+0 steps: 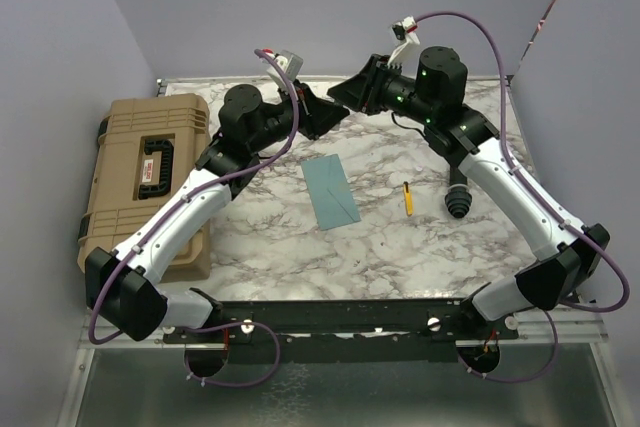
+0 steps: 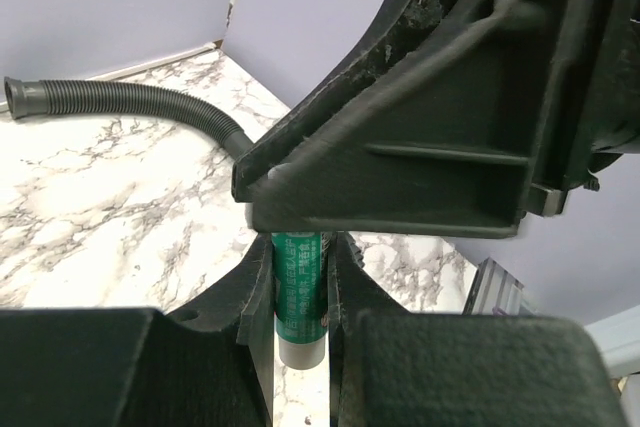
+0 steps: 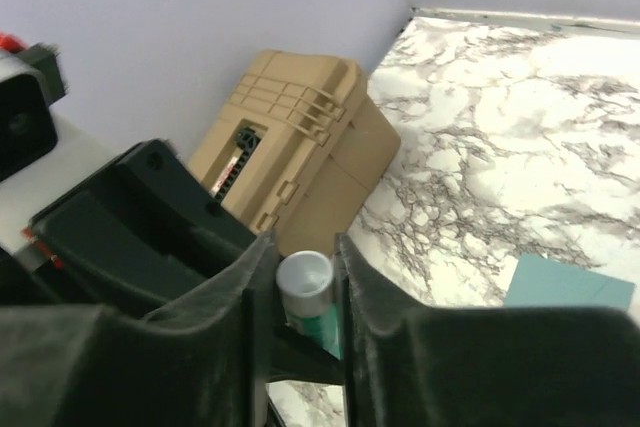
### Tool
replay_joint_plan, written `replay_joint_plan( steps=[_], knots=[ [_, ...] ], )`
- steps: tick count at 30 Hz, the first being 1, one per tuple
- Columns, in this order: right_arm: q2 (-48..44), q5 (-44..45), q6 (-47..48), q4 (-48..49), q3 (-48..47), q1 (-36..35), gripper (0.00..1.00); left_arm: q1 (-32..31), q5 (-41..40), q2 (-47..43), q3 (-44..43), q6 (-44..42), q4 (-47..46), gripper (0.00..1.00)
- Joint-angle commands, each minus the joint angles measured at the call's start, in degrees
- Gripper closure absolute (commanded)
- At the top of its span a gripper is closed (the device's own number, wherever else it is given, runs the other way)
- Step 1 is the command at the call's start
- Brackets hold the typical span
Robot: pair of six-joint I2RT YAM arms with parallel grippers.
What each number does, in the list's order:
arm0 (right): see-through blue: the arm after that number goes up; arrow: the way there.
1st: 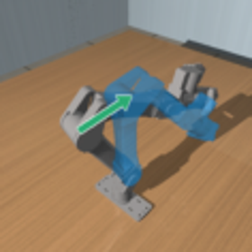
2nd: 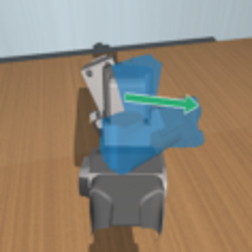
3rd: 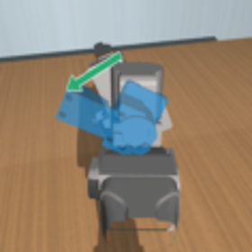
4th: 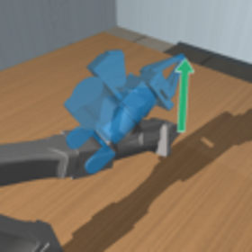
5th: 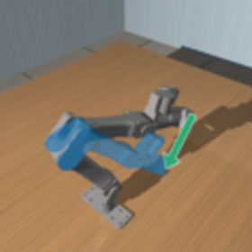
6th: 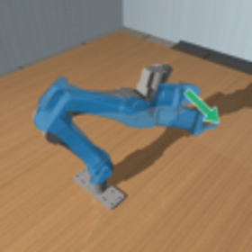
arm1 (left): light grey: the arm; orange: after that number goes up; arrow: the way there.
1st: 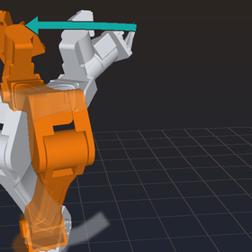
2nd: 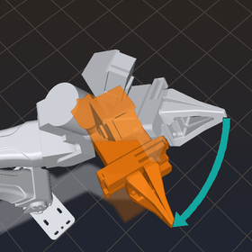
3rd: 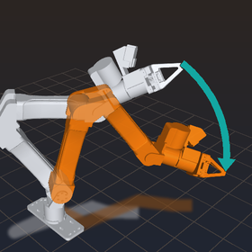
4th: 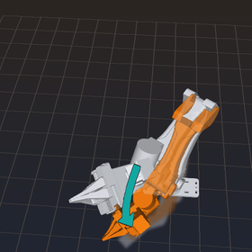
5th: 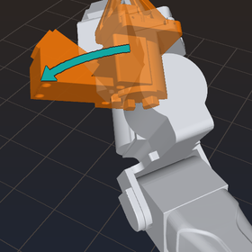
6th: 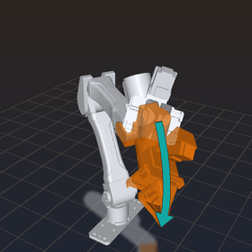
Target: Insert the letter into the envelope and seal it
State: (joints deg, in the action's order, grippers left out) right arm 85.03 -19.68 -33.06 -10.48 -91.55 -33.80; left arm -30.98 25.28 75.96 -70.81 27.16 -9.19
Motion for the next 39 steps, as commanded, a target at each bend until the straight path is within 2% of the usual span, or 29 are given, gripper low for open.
replay_joint_plan(
  steps=[1,3,5,6,12,15,17,19,20,23,24,25,27,28,34,39],
  knots=[
    [0.3,0.6,-0.6,-2.9,-1.5,-0.3,0.81,0.0,-2.5,-0.4,0.6,-0.4,0.1,1.0],
    [0.1,-0.3,-0.6,-1.8,-1.4,-0.3,0.92,0.0,-1.8,-0.5,0.6,-0.4,-0.2,1.0],
    [0.1,-3.9,0.4,-0.2,-1.3,-0.1,0.99,0.1,-0.1,-0.5,0.6,-0.4,-0.4,1.0],
    [0.1,-5.9,1.3,1.1,-0.9,0.2,0.99,0.1,1.6,-0.4,0.3,-0.4,-0.5,1.0],
    [-2.8,-31.3,10.6,16.2,6.7,2.6,1.0,0.9,15.0,1.3,-2.6,0.8,-0.8,1.0],
    [-2.8,-39.2,12.4,17.9,6.5,2.8,1.0,0.9,20.6,1.3,-1.8,2.2,-4.3,1.0],
    [-3.8,-40.7,12.0,21.1,8.2,2.9,1.0,0.9,22.1,1.0,-0.8,3.3,-7.0,1.0],
    [-5.5,-36.9,12.4,22.8,10.4,2.9,0.99,0.9,22.1,0.8,-0.3,3.9,-8.6,1.0],
    [-6.2,-32.8,13.3,20.9,10.5,2.9,0.89,0.9,20.7,0.8,-0.3,4.2,-8.8,1.0],
    [-8.2,-16.3,15.3,14.0,9.5,2.9,0.46,0.9,13.6,1.1,-0.8,4.9,-7.6,1.0],
    [-9.0,-9.4,14.8,12.3,9.3,2.9,0.36,0.9,10.5,1.2,-0.6,5.5,-7.3,1.0],
    [-9.8,-3.8,14.3,10.9,9.2,2.9,0.31,0.9,7.6,1.2,-0.2,6.5,-7.1,1.0],
    [-11.3,5.6,13.4,7.4,9.7,2.9,0.26,0.9,0.8,1.0,0.7,8.2,-6.8,1.0],
    [-12.0,7.3,13.6,6.7,10.4,2.9,0.25,0.9,-2.9,0.7,1.2,9.4,-6.5,1.0],
    [-11.9,1.9,16.3,2.5,13.7,2.5,0.24,0.9,-21.0,-0.5,1.7,17.0,-1.3,1.0],
    [-8.0,2.3,20.7,-2.4,11.2,-1.2,0.24,1.0,-21.0,0.4,1.2,23.7,-0.9,1.0]
  ],
)
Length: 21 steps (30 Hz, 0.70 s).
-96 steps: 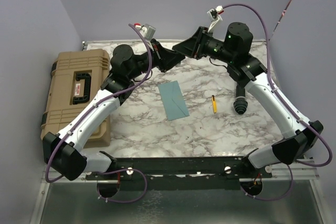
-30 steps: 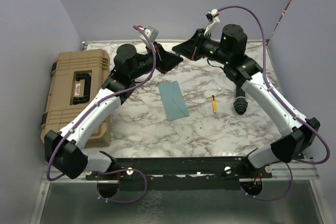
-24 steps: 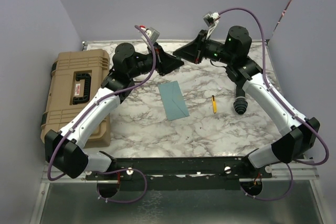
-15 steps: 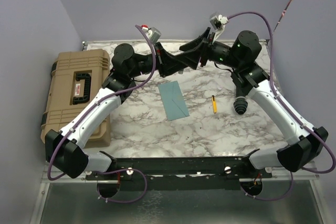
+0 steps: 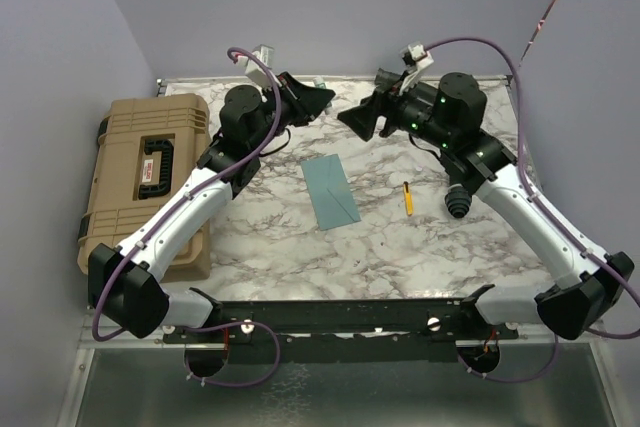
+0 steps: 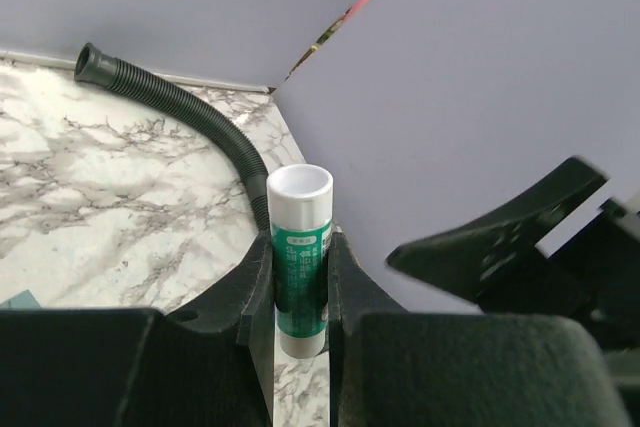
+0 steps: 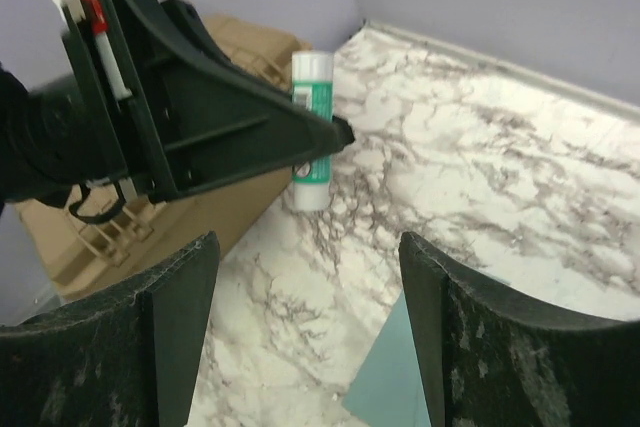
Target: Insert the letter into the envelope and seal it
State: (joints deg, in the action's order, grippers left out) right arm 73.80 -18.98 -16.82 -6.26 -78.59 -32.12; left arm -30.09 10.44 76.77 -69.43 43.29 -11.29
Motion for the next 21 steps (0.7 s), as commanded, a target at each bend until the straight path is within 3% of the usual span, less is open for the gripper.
replay_joint_plan(
  steps=[1,7,16,19,21],
  knots=[
    [4.4,2.1,5.2,-7.6,-2.8,-3.6,0.25,0.0,-5.9,-0.2,-0.3,8.4,1.1,1.0],
    [9.5,6.0,5.4,-7.2,-7.1,-4.8,0.26,0.1,-5.3,-0.6,0.1,9.6,1.4,1.0],
    [12.4,8.0,7.3,0.8,-9.2,-4.9,0.31,0.1,-4.2,-1.5,0.8,9.7,1.5,1.0],
    [14.0,8.3,8.2,0.0,-10.4,-4.9,0.43,0.1,-3.3,-1.6,1.0,9.8,1.1,1.0],
    [14.5,8.1,8.7,0.2,-10.7,-4.9,0.59,0.2,-2.4,-1.6,0.5,9.1,0.8,1.0]
  ],
)
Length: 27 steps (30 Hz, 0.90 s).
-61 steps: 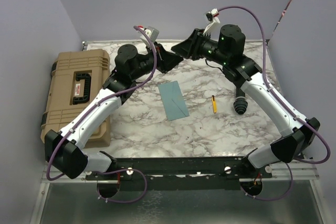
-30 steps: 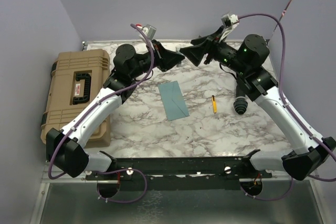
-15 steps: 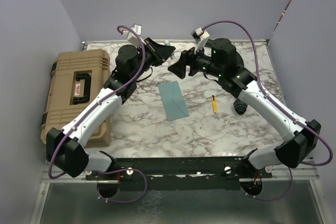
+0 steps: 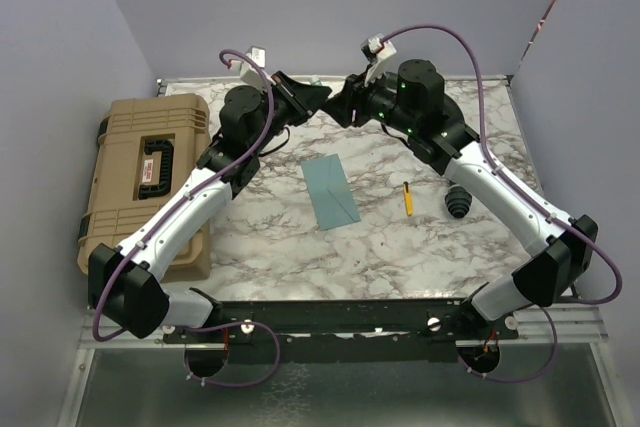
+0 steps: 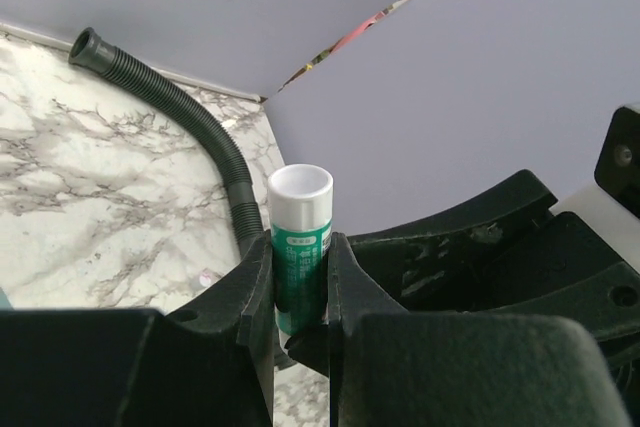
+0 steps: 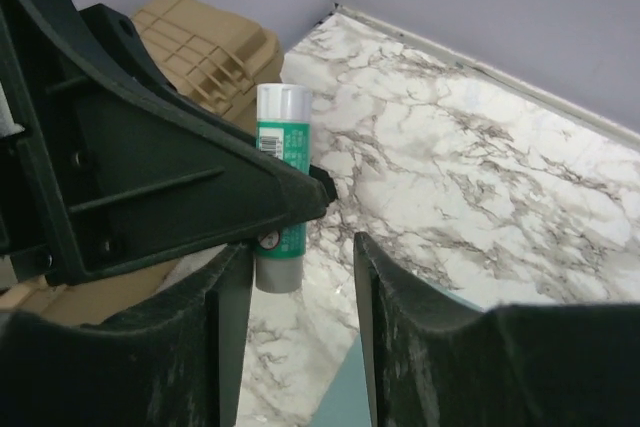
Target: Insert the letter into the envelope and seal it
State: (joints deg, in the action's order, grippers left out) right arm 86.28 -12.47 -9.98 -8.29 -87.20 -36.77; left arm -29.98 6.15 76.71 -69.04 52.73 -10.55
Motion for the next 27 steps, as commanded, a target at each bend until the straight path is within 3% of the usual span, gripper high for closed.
replay_joint_plan(
  steps=[1,7,12,13,16,19,24,27],
  knots=[
    [2.2,0.9,2.1,2.5,-2.2,-0.2,0.65,0.2,2.3,-1.4,-0.4,-0.8,0.0,1.0],
    [3.6,-1.3,5.9,-0.3,-4.9,-0.1,0.99,0.5,5.5,-0.9,-1.7,-1.7,-0.1,0.87],
    [4.6,-2.5,7.7,-3.2,-5.9,0.2,0.99,0.9,7.9,-1.2,-2.2,-2.2,-0.6,0.8],
    [4.8,-2.2,7.5,-3.6,-6.2,0.3,0.94,1.0,8.1,-1.2,-2.3,-2.2,-0.7,0.8],
    [5.8,-1.8,6.0,-4.2,-7.2,0.3,0.66,1.2,9.3,-1.3,-2.4,-2.1,-1.6,0.86],
    [7.1,-1.5,4.3,-4.6,-8.4,0.3,0.59,1.2,9.4,-1.0,-2.3,-2.1,-2.1,0.95],
    [8.4,-0.5,2.7,-5.4,-9.5,0.3,0.64,1.3,8.9,-1.0,-2.2,-2.5,-1.8,0.96],
    [8.6,-1.2,2.4,-5.6,-9.7,0.3,0.84,1.4,9.3,-0.8,-2.5,-2.3,-1.8,0.92]
  ],
)
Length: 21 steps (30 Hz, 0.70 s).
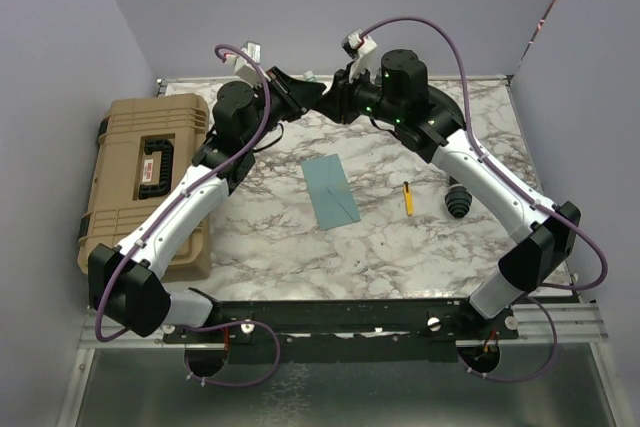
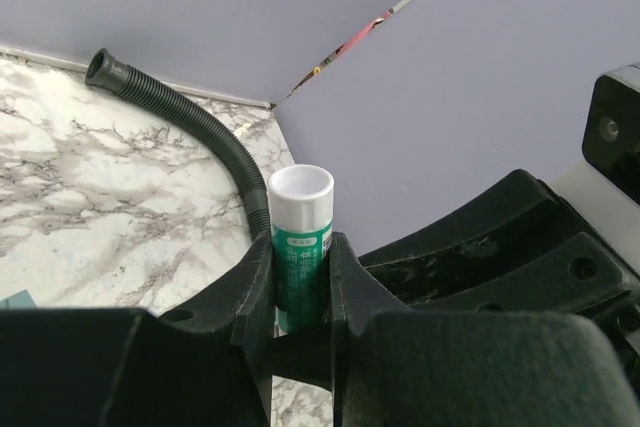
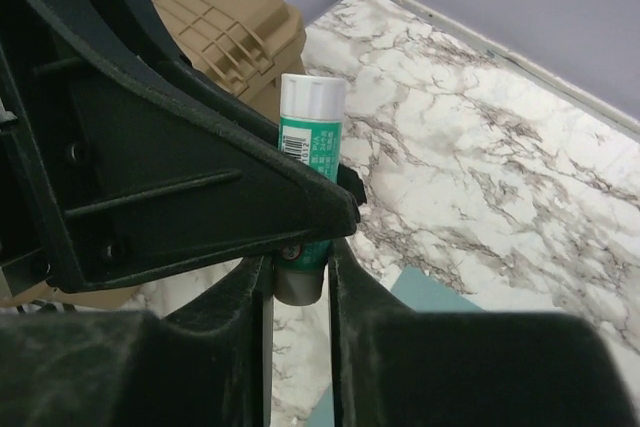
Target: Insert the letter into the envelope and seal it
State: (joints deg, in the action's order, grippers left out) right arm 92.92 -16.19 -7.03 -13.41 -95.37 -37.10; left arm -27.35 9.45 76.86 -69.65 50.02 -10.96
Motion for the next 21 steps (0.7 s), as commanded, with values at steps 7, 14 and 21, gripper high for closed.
replay_joint_plan(
  steps=[7,14,21],
  knots=[
    [-1.5,-4.3,10.0,-0.3,2.2,1.2,1.0,0.8,8.0,-1.9,-2.3,0.7,2.2,0.25],
    [-5.3,-14.4,23.9,-9.8,4.5,1.8,1.0,5.7,28.7,-0.6,0.0,6.5,4.5,0.11],
    [-5.5,-17.9,31.4,-17.6,3.5,1.8,1.0,6.1,35.7,1.4,-0.3,3.1,11.4,0.43]
  ],
)
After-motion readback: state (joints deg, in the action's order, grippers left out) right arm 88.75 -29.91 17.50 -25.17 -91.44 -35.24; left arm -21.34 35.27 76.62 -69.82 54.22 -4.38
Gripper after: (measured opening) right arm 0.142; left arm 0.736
